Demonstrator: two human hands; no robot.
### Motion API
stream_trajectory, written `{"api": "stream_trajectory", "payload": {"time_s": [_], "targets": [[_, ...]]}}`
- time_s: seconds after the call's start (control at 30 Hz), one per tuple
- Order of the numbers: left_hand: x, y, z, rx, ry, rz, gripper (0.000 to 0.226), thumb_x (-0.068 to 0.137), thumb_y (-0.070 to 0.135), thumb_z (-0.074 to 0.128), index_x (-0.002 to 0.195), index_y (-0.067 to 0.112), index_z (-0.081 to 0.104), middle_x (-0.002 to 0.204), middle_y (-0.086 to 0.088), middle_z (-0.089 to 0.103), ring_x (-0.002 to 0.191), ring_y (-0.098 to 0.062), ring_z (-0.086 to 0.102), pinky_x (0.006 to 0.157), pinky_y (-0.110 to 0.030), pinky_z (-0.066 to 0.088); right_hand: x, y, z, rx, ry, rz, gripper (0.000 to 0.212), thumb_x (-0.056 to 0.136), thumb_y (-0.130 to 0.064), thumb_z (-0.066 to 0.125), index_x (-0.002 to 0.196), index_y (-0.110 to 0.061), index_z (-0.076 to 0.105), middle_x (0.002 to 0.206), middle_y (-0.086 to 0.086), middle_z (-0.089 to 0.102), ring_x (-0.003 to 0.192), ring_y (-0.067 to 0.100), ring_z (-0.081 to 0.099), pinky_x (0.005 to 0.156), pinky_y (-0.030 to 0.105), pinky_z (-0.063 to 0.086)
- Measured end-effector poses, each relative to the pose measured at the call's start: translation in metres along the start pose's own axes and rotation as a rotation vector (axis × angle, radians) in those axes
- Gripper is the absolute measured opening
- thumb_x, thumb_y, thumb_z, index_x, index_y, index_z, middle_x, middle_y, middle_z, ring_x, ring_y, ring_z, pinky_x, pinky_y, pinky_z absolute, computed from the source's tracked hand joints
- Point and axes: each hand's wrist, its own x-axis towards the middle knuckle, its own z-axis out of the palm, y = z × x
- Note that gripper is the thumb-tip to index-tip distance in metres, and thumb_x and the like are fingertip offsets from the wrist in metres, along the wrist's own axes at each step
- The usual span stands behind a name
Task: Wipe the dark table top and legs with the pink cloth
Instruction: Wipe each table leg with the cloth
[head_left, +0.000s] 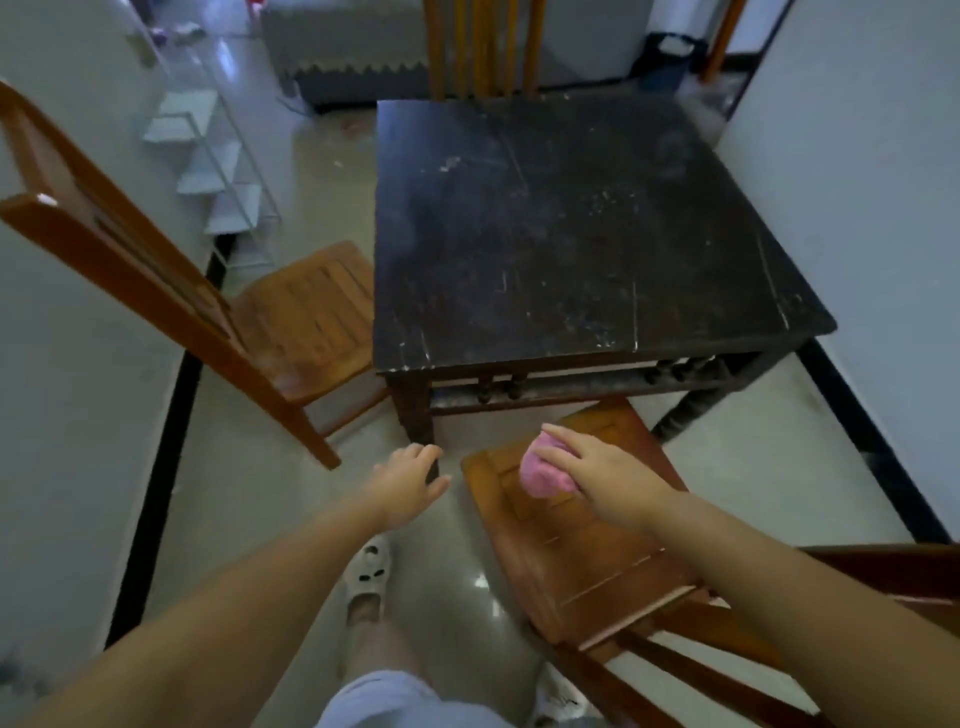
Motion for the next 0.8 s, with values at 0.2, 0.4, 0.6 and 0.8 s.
{"api": "stream_trajectory", "payload": {"time_s": [0.2,0.4,0.6,0.8], "targets": [[0.048,-0.069,-0.026,0.037,-0.169,0.178,0.047,0.096,0.041,0.038,0.137,0.021,0.033,0.137,-0.003,0.040,0.123,-0.019,0.040,0.097,-0.032,0.034,0.071,-0.007,0.034,0.279,0.140,0.442,0.056,0.092,-0.007,0.049,0.142,-0.028,0.036,0.153,0.000,0.027,0.133,0.015,0.038,0.107,0.031,0.038],[0.071,-0.128,-0.054,0.171,-0.328,0.315,0.046,0.096,0.037,0.037,0.137,0.017,0.031,0.135,-0.006,0.041,0.121,-0.022,0.041,0.096,-0.034,0.036,0.105,-0.104,0.078,0.657,0.409,0.674,0.037,0.097,-0.039,0.033,0.128,-0.034,0.051,0.134,-0.011,0.050,0.126,0.005,0.042,0.109,0.030,0.035],[0.083,-0.158,-0.051,0.236,-0.375,0.394,0.048,0.096,0.038,0.037,0.138,0.017,0.030,0.140,-0.004,0.039,0.125,-0.022,0.039,0.100,-0.035,0.034,0.114,-0.162,0.105,1.077,0.488,1.108,0.040,0.101,-0.030,0.035,0.138,-0.019,0.044,0.111,0.008,0.064,0.091,0.011,0.060,0.084,0.016,0.044],[0.104,-0.194,-0.027,0.157,-0.358,0.403,0.046,0.096,0.035,0.041,0.137,0.016,0.032,0.139,-0.006,0.039,0.125,-0.022,0.039,0.100,-0.032,0.032,0.157,-0.182,0.158,1.597,0.719,1.371,0.040,0.100,-0.030,0.039,0.134,-0.010,0.046,0.127,0.025,0.054,0.111,0.040,0.054,0.097,0.048,0.044]]}}
